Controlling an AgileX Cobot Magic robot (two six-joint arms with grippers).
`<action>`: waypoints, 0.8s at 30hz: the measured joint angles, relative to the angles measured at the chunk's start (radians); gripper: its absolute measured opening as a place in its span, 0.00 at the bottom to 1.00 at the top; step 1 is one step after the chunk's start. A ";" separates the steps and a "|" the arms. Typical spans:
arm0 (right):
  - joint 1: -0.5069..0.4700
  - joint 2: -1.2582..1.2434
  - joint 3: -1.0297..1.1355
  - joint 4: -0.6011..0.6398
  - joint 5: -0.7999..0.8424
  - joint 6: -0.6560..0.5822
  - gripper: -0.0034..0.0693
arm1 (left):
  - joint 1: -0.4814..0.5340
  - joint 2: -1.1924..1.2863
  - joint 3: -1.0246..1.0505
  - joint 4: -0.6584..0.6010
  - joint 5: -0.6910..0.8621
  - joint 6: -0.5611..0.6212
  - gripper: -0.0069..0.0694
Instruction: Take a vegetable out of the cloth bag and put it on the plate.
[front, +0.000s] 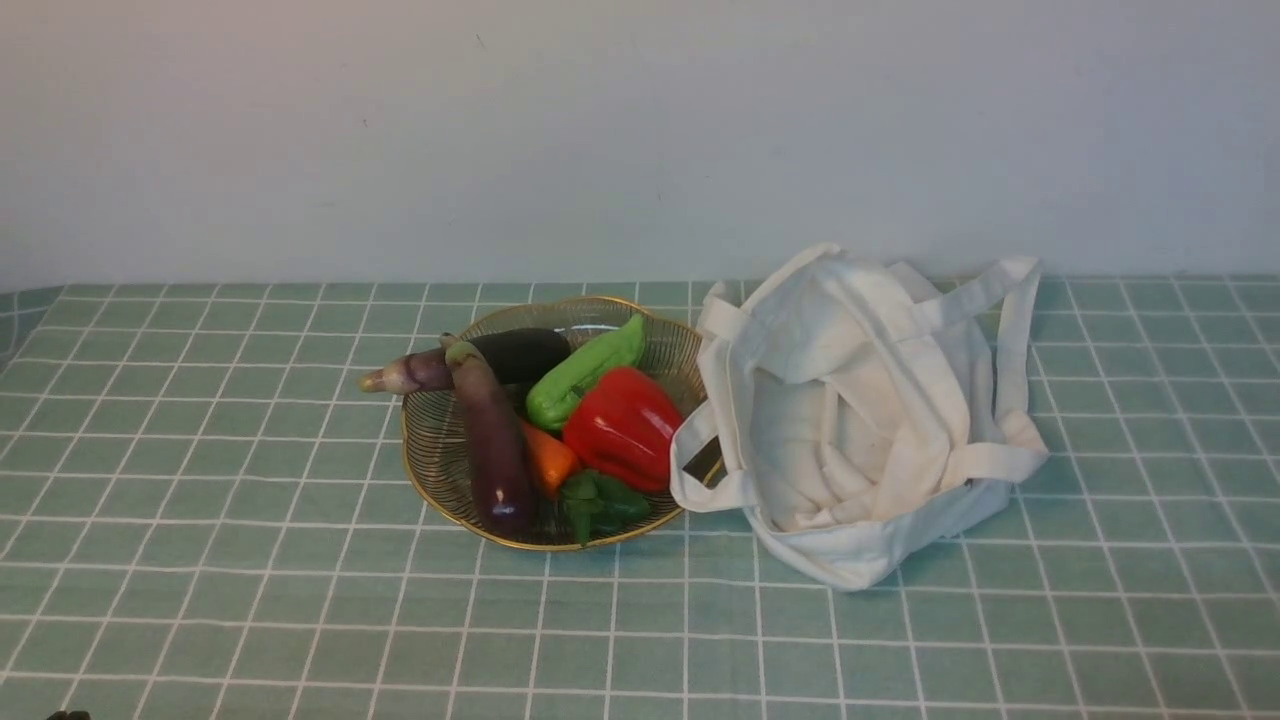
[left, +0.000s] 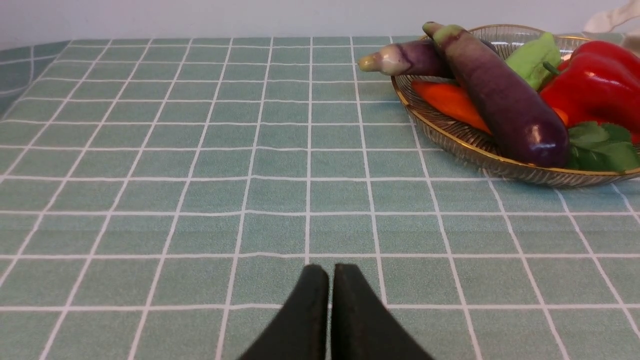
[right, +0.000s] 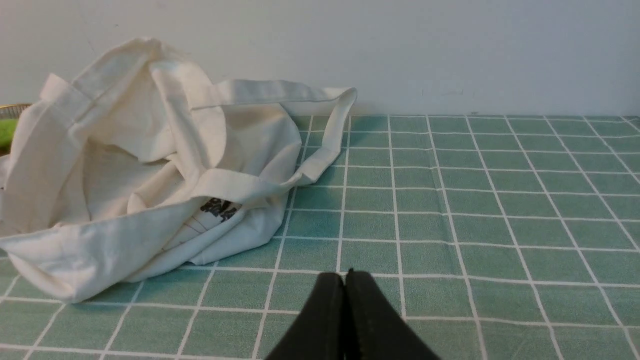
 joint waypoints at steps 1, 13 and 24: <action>0.000 0.000 0.000 0.000 0.001 -0.002 0.03 | 0.000 0.000 0.000 0.000 0.000 0.000 0.09; 0.000 0.000 0.000 0.000 0.002 -0.009 0.03 | 0.000 0.000 0.000 0.000 0.000 0.000 0.09; 0.000 0.000 0.000 0.000 0.002 -0.010 0.03 | 0.000 0.000 0.000 0.000 0.000 0.000 0.09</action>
